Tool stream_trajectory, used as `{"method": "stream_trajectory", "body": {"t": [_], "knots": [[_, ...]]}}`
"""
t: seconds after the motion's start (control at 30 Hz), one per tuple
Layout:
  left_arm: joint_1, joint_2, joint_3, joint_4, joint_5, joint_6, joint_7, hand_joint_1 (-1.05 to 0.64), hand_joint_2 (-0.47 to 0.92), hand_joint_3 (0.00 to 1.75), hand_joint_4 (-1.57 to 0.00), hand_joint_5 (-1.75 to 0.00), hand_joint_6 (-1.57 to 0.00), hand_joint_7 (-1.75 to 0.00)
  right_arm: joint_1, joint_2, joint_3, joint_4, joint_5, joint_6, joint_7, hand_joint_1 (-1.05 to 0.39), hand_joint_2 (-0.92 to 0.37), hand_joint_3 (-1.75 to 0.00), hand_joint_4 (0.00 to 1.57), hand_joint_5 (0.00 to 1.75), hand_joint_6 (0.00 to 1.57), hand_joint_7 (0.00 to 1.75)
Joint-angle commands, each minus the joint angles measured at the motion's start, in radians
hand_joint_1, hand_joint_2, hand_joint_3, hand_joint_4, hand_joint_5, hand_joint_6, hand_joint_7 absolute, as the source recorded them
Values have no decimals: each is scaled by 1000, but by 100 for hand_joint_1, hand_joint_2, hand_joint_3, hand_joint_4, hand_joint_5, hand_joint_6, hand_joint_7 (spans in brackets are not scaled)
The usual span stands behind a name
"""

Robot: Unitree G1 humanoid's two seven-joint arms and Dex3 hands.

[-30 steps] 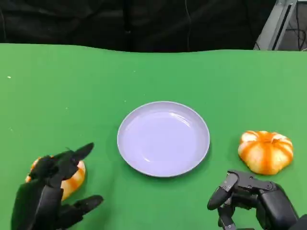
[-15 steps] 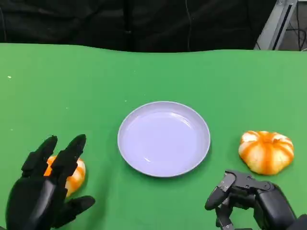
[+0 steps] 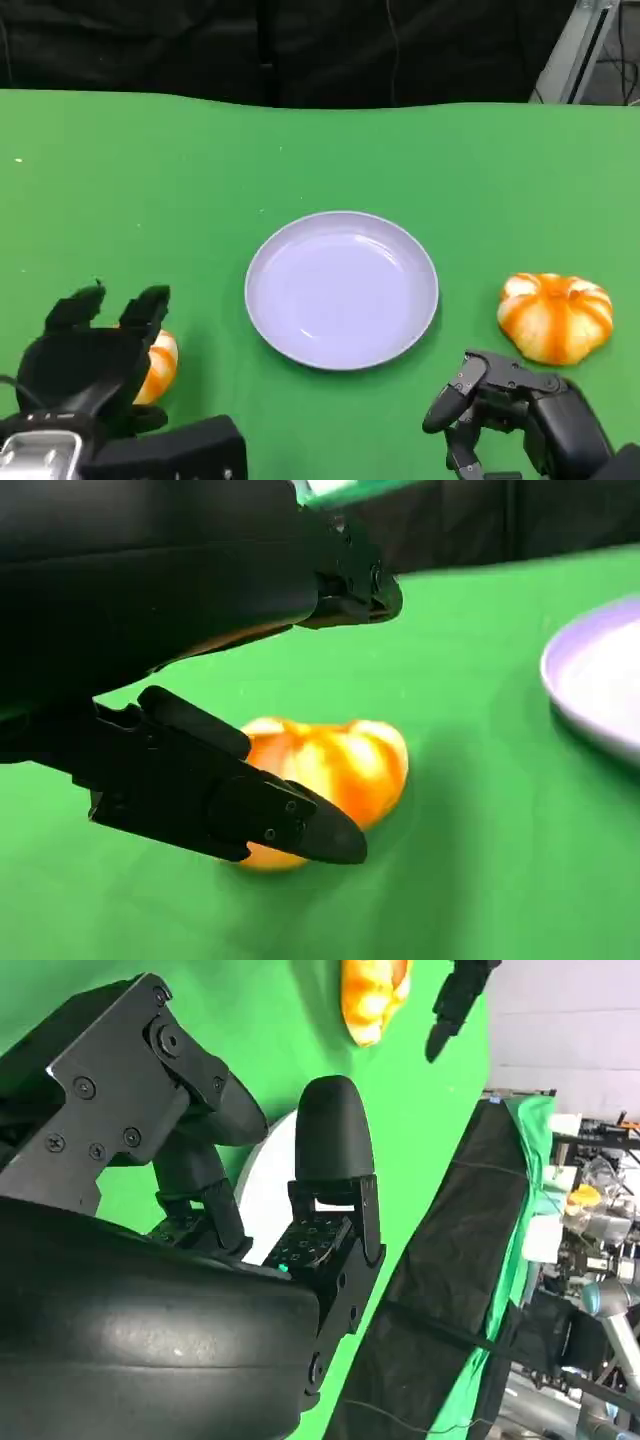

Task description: Grasp the bread from the table and place it into the plate.

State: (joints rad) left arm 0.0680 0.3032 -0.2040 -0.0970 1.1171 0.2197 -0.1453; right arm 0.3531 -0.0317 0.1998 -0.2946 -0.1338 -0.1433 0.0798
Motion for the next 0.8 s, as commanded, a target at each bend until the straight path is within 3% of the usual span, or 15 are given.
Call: {"method": "stream_trajectory", "body": {"t": [0.03,0.23,0.33,0.53,0.63,0.67,0.7,0.73,0.8], "knots": [[-23,30,-22,51,-18,42,-46,-62,92,7,-2,-14,-12,-1,11,-10,-10,-15,11,-2,-2,3,-32,-138,83,159,82,129],[-86,42,-49,188,-79,87,-107,-63,92,8,-9,-19,-13,-1,17,-7,-8,-25,12,7,-3,3,-34,-136,82,159,82,129],[-130,46,-59,282,-113,93,-94,-60,92,12,-16,-22,-23,-5,16,-7,-5,-30,6,13,-5,3,-34,-136,83,159,82,129],[-173,61,-33,426,-241,-18,82,-36,92,24,-44,-35,-57,-15,12,-4,1,-33,3,23,-8,3,-34,-136,82,160,82,129],[-181,72,-43,448,-270,-35,111,-33,92,25,-48,-36,-61,-15,12,-4,2,-33,2,25,-9,3,-34,-135,82,160,82,129],[-173,68,-27,467,-297,-126,235,-33,92,25,-48,-36,-62,-15,9,-2,3,-27,2,18,-10,3,-34,-135,82,160,82,129],[-167,65,-16,485,-318,-197,332,-26,87,48,-71,-91,-78,-72,7,-1,4,-23,3,13,-10,4,-34,-135,82,160,82,129],[-160,66,-11,490,-333,-258,410,-25,78,70,-81,-141,-72,-133,6,0,5,-20,3,7,-11,4,-34,-135,82,160,82,129],[-138,71,-9,455,-351,-324,482,-25,71,88,-82,-167,-66,-166,8,4,7,-26,5,18,-12,3,-34,-135,82,160,82,129]]}}
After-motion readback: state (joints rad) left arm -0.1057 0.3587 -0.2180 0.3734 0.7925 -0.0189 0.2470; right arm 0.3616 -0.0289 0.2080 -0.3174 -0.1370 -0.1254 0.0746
